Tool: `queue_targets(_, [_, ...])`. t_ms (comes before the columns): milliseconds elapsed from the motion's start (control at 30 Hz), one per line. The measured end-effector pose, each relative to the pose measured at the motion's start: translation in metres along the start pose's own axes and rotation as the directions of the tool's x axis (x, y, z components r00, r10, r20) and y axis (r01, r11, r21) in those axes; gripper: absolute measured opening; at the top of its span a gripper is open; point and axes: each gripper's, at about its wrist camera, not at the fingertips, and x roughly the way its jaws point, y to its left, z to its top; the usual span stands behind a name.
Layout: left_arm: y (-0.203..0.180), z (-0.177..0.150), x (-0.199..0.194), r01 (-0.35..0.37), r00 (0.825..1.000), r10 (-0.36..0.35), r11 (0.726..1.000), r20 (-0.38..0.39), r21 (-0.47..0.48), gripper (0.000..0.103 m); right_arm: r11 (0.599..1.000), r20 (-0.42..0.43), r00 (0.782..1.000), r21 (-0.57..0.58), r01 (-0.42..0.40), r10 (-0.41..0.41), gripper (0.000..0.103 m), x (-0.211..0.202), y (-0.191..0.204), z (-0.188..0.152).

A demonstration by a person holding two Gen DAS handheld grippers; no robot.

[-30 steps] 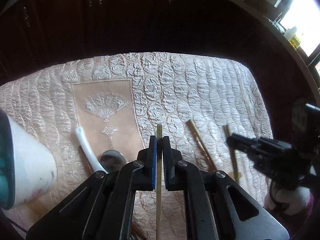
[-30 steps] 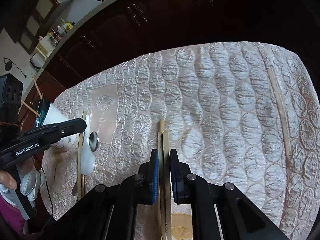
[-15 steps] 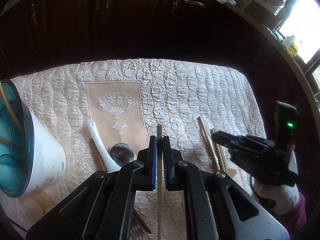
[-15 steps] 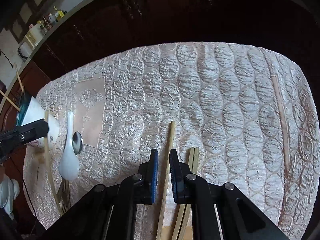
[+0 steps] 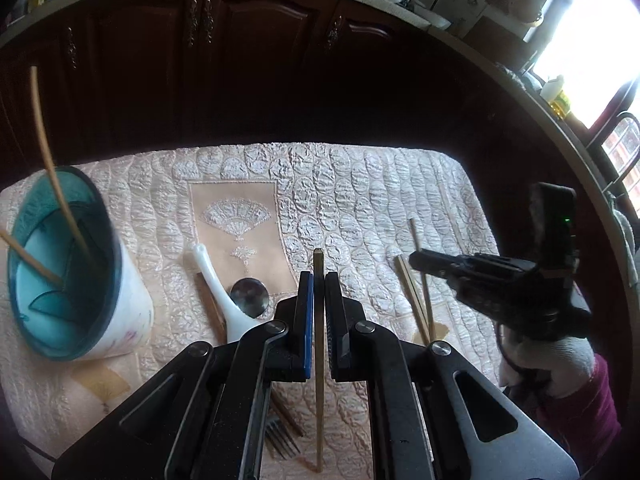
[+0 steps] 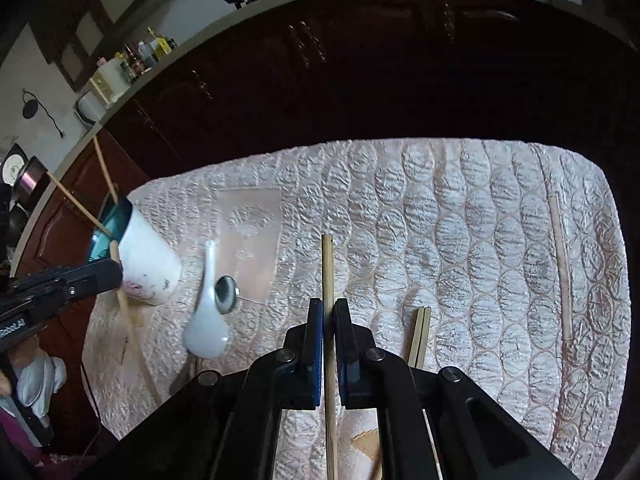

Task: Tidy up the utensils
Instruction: 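Carry both chopsticks toward the teal-rimmed cup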

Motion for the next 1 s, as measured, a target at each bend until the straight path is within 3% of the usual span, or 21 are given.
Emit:
queue_targets(233, [0.007,-0.015,-0.054,0.030,0.998,-0.029,1.000,0.062,-0.009,0.004,0.996,0.114,0.991,-0.063,-0.061,0.068,0.005,-0.062,0.033,0.005])
queue_targets(567, [0.027,-0.011,-0.139,0.028,0.981,-0.025,0.999,0.190,-0.015,0.004,0.980,0.192,0.974,-0.178,-0.087,0.121,0.005,-0.081,0.110,0.033])
queue_targets(833, [0.052,0.023,-0.215,-0.083,0.936,0.086,0.996,0.341,-0.023,0.004,0.955,0.263,0.945,-0.272,-0.123,0.197,0.005,-0.091,0.181,0.082])
queue_targets(1000, [0.078,0.042,-0.236,-0.167,0.902,0.177,0.984,0.393,-0.060,0.004,0.940,0.287,0.929,-0.312,-0.138,0.232,0.005,-0.082,0.225,0.113])
